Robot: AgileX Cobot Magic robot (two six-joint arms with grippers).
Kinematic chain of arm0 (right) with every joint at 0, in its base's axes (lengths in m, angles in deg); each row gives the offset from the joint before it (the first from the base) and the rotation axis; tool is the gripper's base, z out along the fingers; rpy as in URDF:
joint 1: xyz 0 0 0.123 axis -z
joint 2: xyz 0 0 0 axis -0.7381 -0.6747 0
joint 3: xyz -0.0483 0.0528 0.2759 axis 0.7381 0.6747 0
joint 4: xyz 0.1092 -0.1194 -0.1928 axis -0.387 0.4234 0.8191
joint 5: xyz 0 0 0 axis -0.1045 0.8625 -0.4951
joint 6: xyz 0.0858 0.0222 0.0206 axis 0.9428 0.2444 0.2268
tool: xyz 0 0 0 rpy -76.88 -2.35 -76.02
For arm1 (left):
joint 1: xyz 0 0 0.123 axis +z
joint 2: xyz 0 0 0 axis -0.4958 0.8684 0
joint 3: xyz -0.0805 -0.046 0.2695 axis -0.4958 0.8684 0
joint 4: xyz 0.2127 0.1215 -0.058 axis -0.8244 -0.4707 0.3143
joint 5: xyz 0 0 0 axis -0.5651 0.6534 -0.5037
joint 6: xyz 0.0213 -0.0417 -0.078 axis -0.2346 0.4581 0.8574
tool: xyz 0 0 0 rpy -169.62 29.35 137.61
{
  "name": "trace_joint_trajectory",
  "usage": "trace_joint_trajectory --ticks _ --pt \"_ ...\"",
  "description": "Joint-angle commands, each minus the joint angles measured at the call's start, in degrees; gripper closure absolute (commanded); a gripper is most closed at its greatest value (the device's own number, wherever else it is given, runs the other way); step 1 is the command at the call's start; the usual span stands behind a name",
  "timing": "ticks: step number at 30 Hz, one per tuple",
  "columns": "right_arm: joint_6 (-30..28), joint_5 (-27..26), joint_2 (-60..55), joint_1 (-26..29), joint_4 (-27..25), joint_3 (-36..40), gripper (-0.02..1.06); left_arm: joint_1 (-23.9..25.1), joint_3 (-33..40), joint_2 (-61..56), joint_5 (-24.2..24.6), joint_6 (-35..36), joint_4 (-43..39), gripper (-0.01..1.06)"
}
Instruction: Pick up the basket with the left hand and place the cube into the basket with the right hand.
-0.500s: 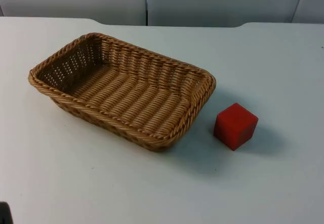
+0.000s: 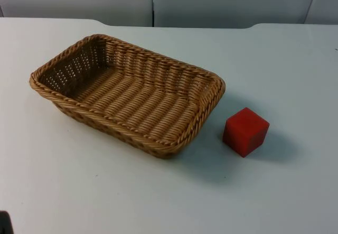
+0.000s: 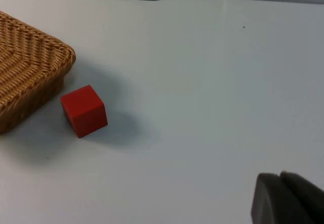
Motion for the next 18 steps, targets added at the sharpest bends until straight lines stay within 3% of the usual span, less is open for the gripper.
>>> trace_joint_trajectory --ticks 1,2,7,13,18 --pt "-0.33 -0.4 0.23 0.4 0.12 0.35 1.01 -0.38 -2.97 13.07 -6.46 -7.14 2.09 0.88" --pt "-0.33 -0.4 0.23 0.4 0.12 0.35 1.01 -0.38 -2.97 13.07 -6.46 -7.14 2.09 0.88" --pt "-0.33 -0.4 0.23 0.4 0.12 0.35 1.01 -0.38 -12.61 30.44 -7.23 -11.39 2.57 0.38" --pt "-0.33 -0.4 0.23 0.4 0.12 0.35 1.01 -0.38 -18.19 40.0 -9.7 -5.28 2.69 0.35" --pt "-0.33 -0.4 0.23 0.4 0.12 0.35 1.01 -0.38 -22.05 49.65 -14.71 4.98 2.53 0.35"
